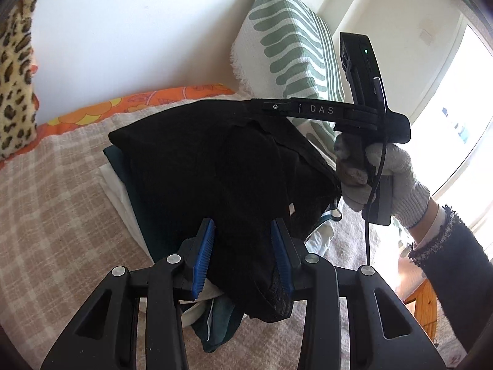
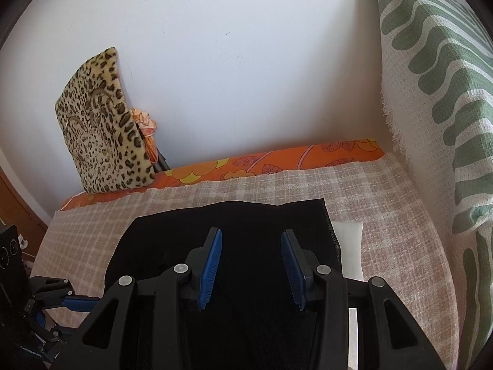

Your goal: Fold small clothes

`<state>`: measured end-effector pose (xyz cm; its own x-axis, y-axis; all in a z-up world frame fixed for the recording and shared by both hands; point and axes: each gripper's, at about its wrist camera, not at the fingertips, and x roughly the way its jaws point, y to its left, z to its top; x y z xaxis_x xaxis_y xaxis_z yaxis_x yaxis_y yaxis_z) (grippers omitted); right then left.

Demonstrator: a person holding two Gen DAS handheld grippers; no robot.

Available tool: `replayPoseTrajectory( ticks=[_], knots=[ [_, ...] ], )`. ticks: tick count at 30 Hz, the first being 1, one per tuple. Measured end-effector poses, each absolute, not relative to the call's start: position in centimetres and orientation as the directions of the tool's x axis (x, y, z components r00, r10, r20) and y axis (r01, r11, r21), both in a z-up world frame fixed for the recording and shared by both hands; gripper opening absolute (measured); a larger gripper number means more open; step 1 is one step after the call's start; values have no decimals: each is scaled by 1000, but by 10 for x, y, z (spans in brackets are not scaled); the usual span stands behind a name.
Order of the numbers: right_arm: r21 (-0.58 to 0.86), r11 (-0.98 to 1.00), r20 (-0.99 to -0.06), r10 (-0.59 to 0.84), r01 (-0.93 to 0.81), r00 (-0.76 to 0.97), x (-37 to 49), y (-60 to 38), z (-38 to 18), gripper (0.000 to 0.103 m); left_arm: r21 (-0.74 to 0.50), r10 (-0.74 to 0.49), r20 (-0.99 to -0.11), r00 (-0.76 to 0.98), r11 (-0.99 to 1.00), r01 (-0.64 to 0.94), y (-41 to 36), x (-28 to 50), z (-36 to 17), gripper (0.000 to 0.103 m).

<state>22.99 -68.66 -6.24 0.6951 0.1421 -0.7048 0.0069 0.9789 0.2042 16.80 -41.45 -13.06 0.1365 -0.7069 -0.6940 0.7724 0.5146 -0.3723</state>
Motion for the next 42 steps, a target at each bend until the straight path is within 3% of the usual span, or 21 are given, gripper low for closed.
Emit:
replayPoseTrajectory(
  ticks=[5,11,18,23,26,32,42],
  knots=[
    [138,989,-771,72,56,633,236,-697,-91,40,-330,-671,-719,180,557,762,-406,173,-150,37],
    [161,983,-711,49,94,701,188,-709,-66,40,-343,-697,-695,176,536,772,-398,166,-136,37],
    [123,984,-713,-2,127,702,131,-699,-52,43,-341,-708,-676,206,548,764,-374,148,-115,37],
    [135,983,-705,8,123,710,108,-678,-34,43,-315,-697,-670,257,579,752,-349,134,-96,60],
    [129,985,-697,8,114,717,93,-661,-19,51,-292,-681,-671,294,607,740,-333,126,-83,70],
    [121,986,-675,-1,111,738,59,-628,12,69,-243,-655,-656,376,655,716,-303,99,-57,81],
    [66,987,-629,-73,147,774,-14,-585,37,85,-189,-633,-626,455,690,699,-276,43,-26,82]
  ],
)
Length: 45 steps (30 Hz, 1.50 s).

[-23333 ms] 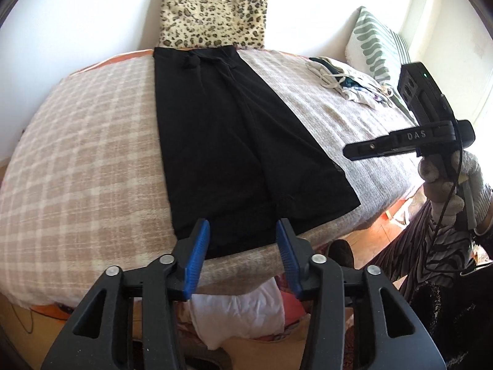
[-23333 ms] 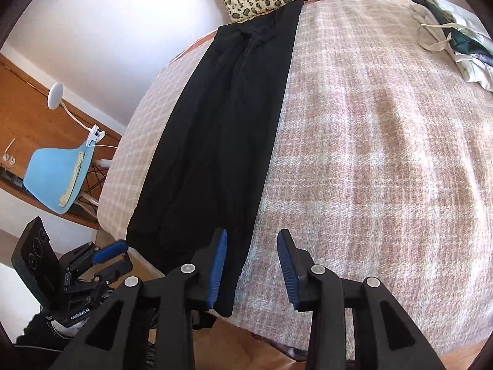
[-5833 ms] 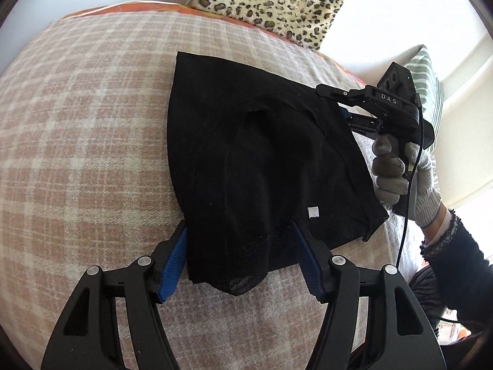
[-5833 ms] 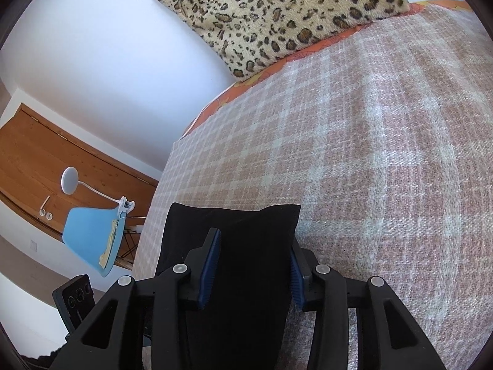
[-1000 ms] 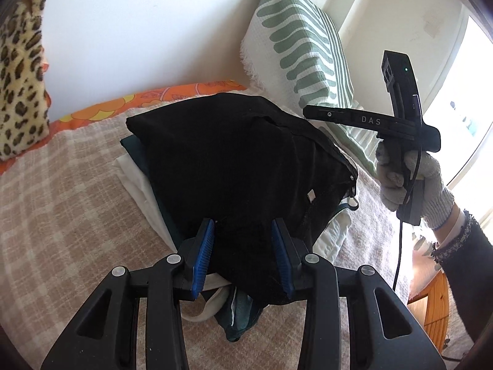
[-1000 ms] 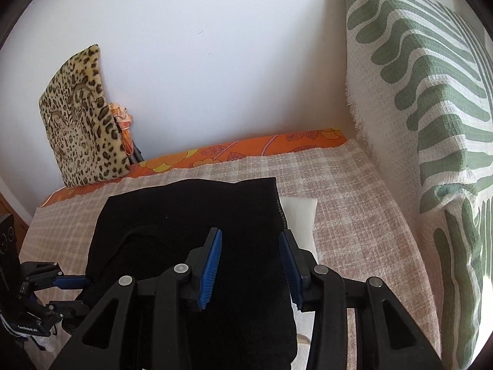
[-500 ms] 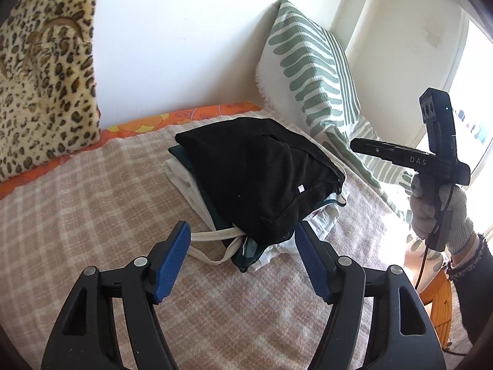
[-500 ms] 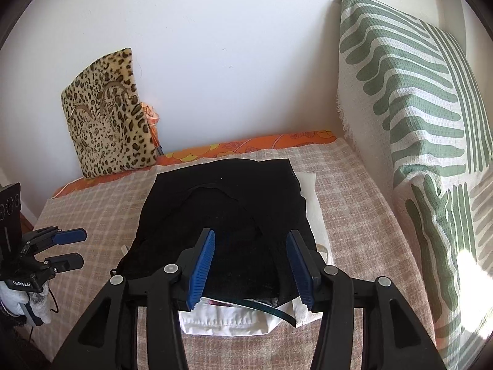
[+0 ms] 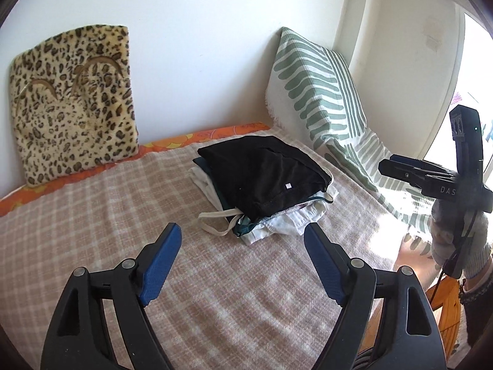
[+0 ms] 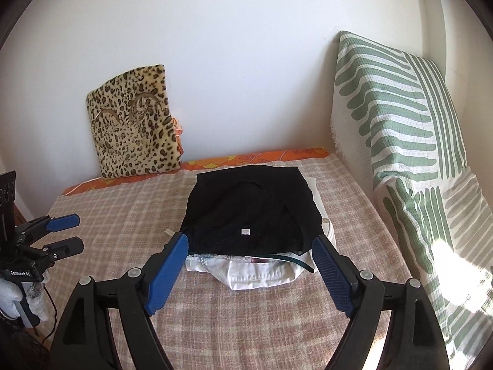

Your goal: Fold small clothes

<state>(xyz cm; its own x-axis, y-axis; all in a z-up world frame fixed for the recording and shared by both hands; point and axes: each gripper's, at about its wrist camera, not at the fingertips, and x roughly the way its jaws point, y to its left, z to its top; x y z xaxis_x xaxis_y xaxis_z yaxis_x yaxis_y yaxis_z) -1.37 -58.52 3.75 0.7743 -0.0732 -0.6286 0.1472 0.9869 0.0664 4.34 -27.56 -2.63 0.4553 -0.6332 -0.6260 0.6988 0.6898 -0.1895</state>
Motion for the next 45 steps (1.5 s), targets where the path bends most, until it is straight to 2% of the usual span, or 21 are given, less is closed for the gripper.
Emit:
replayPoseTrajectory(
  ticks=[9,15,18,22,31,45],
  knots=[
    [20,981,-597,-142,192,790,-70,-558,36,90,-108,-606,-589,535,714,691,-261,-4,-12,82],
    [-6,977,-578,-177,213,797,-96,-544,32,99,-119,-606,-590,533,718,685,-254,-21,-13,89],
    [-19,975,-567,-194,222,801,-103,-537,29,103,-131,-601,-601,526,724,677,-251,-24,-16,97],
    [-11,971,-561,-204,239,803,-108,-532,23,103,-92,-568,-612,550,742,665,-252,-29,-20,102],
    [12,965,-567,-210,263,797,-110,-533,14,103,-99,-538,-652,535,760,642,-249,-28,-30,102],
    [3,961,-568,-225,275,792,-113,-531,12,103,-92,-535,-649,540,760,643,-249,-33,-29,102]
  ],
)
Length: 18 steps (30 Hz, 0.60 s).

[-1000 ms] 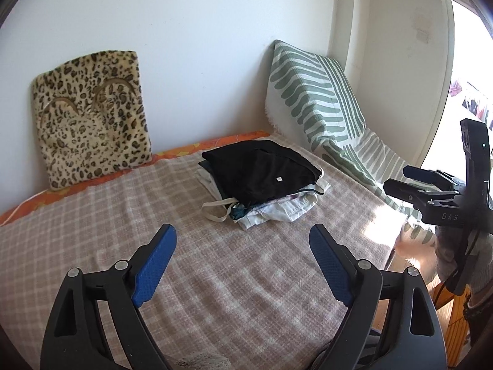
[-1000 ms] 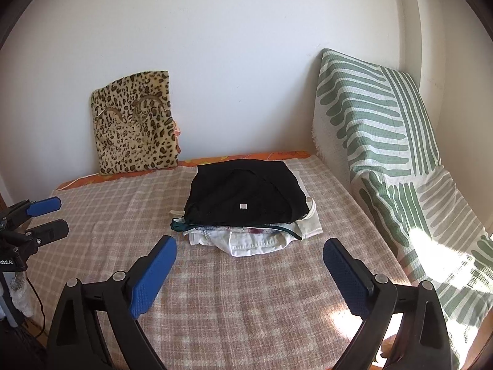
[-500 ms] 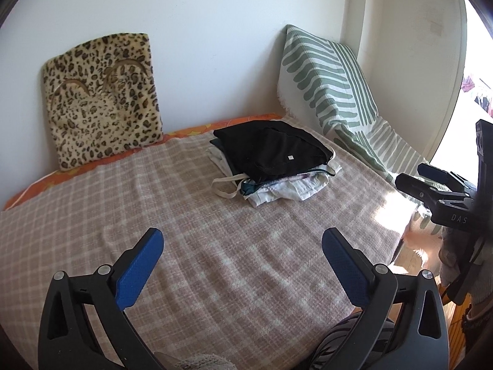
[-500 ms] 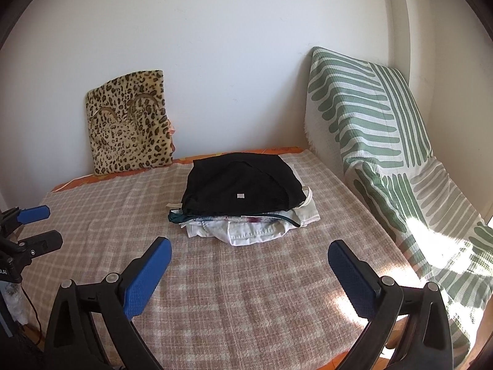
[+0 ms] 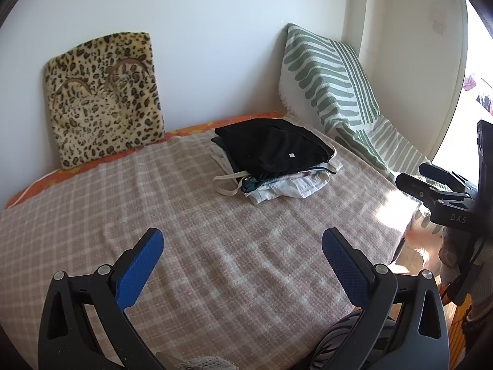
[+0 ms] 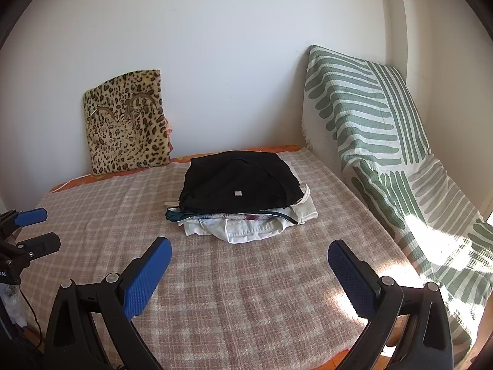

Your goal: Fold small clothes

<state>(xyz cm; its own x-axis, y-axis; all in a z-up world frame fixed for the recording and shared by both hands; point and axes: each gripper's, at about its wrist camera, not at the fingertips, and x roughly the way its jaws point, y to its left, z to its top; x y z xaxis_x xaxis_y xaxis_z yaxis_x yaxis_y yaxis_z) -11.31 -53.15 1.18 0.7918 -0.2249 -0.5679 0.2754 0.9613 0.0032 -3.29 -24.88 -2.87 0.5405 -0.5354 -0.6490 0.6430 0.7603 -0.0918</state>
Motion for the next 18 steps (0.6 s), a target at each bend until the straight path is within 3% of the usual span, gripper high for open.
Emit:
replayPoseTrajectory(
  ticks=[18],
  knots=[
    [-2,961,-566,-230,277,792,-117,-529,13,103,-72,-535,-632,560,760,646,-250,-41,-22,102]
  ],
)
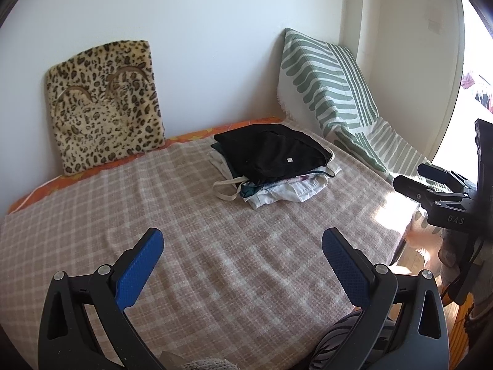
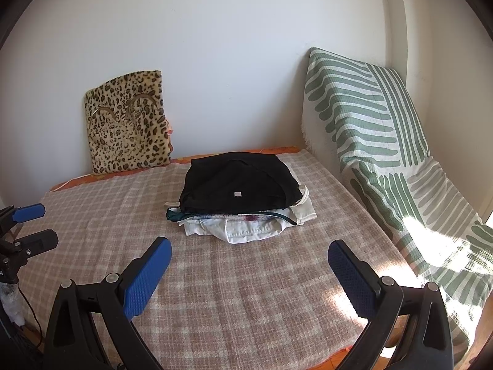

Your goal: Fold small clothes

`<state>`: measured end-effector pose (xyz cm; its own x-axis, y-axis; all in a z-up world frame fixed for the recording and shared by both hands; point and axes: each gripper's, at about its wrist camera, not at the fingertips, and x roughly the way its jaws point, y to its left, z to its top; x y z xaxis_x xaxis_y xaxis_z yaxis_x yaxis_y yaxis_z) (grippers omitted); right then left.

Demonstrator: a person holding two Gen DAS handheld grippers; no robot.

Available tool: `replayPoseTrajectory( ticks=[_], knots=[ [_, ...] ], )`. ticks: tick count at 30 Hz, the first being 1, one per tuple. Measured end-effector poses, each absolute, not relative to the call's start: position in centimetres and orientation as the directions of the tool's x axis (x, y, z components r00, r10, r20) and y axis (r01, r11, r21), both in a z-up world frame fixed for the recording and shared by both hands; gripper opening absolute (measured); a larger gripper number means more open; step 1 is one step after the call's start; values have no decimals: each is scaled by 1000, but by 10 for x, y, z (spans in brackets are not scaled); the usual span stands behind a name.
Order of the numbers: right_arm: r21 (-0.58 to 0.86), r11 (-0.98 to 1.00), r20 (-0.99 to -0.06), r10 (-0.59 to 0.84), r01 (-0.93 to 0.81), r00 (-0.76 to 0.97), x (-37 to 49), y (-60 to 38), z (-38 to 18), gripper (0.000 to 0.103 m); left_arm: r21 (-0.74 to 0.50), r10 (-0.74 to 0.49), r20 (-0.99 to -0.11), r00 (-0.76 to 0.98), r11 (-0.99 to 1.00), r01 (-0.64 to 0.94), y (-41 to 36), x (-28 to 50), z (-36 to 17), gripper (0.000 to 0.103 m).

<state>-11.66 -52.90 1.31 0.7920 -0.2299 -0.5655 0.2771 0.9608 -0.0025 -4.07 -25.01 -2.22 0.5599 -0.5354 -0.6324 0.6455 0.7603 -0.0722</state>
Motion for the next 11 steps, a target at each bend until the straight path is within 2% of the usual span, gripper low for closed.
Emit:
replayPoseTrajectory(
  ticks=[11],
  knots=[
    [-5,963,-561,-226,269,796,-119,-526,20,103,-79,-539,-625,565,763,641,-245,-40,-20,102]
  ],
)
